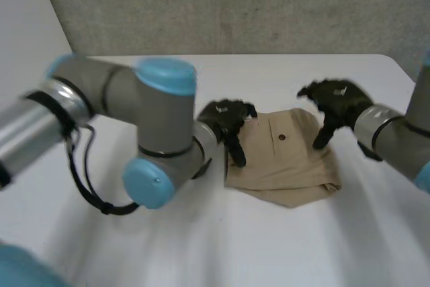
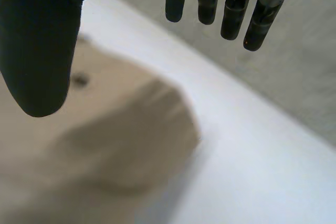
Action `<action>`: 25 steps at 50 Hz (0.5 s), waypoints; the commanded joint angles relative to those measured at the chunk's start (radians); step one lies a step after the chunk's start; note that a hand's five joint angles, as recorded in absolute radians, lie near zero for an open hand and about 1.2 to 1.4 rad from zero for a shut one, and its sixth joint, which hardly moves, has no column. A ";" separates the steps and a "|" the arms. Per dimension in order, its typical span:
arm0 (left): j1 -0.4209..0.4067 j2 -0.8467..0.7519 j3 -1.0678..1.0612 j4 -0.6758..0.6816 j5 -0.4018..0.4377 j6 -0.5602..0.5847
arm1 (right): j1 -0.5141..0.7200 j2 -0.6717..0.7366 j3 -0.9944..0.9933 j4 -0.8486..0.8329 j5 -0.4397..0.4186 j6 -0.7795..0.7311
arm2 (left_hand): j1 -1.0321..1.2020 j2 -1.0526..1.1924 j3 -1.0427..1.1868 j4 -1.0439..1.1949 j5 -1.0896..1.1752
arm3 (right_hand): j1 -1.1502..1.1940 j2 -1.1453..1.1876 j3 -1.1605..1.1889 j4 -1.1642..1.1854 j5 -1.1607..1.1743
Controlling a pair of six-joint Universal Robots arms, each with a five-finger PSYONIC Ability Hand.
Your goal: Fold the shorts.
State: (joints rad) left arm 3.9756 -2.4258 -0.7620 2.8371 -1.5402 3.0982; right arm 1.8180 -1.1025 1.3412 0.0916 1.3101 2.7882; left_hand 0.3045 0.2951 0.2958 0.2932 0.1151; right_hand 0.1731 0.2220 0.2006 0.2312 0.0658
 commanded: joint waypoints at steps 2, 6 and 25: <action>0.103 0.397 -0.244 0.079 -0.063 0.000 | 0.007 -0.238 -0.023 -0.107 0.170 0.181 | -0.015 -0.005 -0.006 -0.003 0.000 | 0.001 -0.047 -0.026 -0.057 -0.066; 0.227 0.615 -0.318 0.073 -0.141 0.010 | 0.009 -0.319 -0.059 -0.095 0.260 0.211 | -0.029 -0.020 -0.020 -0.018 -0.014 | 0.001 -0.047 -0.026 -0.057 -0.066; 0.442 0.786 -0.356 -0.108 -0.037 0.059 | 0.047 -0.329 -0.154 0.126 0.331 0.197 | -0.117 -0.108 -0.109 -0.106 -0.103 | 0.001 -0.047 -0.026 -0.057 -0.066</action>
State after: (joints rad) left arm 4.4287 -1.6320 -1.1115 2.7286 -1.5966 3.1812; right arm 1.8650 -1.4318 1.1766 0.2162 1.6627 2.9880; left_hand 0.2257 0.2151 0.2255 0.2184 0.0471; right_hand 0.1731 0.2220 0.2007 0.2312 0.0658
